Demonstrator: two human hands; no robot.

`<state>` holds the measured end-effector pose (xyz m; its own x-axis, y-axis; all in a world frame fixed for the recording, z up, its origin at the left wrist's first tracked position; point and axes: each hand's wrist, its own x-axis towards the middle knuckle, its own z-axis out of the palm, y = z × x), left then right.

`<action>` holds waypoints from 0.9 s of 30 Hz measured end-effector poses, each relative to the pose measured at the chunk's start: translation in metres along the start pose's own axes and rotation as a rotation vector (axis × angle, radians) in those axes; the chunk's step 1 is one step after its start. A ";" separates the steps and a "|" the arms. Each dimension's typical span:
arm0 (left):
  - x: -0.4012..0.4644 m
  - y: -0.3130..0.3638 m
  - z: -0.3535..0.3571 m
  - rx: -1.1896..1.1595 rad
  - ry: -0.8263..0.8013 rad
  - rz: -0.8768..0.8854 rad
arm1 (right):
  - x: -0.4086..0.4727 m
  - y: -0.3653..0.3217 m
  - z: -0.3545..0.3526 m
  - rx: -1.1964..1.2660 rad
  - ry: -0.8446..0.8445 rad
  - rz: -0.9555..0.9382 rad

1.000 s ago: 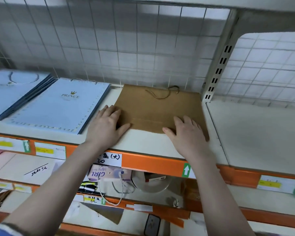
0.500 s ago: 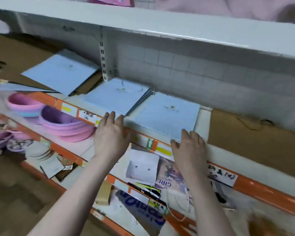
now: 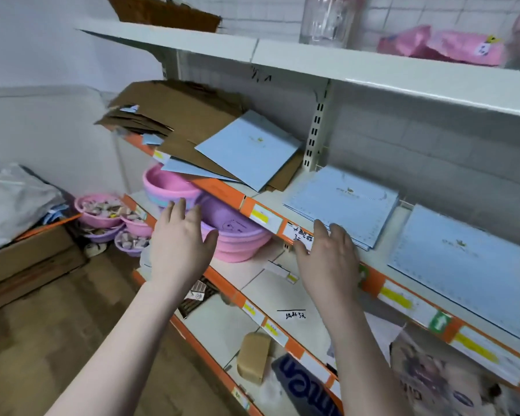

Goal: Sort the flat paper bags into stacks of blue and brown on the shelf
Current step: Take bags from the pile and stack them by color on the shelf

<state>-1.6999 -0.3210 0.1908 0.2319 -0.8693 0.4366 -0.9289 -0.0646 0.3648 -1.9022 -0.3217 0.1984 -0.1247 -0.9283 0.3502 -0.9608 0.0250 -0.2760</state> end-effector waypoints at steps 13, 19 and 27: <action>0.185 -0.034 0.045 0.079 0.043 0.041 | 0.165 -0.064 0.078 0.111 0.033 0.028; 0.266 -0.017 0.081 0.066 -0.020 0.097 | 0.216 -0.074 0.095 0.053 0.010 0.036; 0.332 0.002 0.134 0.021 -0.155 0.241 | 0.243 -0.075 0.122 0.021 -0.022 0.104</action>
<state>-1.6636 -0.6756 0.2264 -0.0413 -0.9252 0.3772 -0.9581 0.1437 0.2476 -1.8298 -0.5948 0.1953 -0.2177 -0.9289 0.2995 -0.9377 0.1139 -0.3283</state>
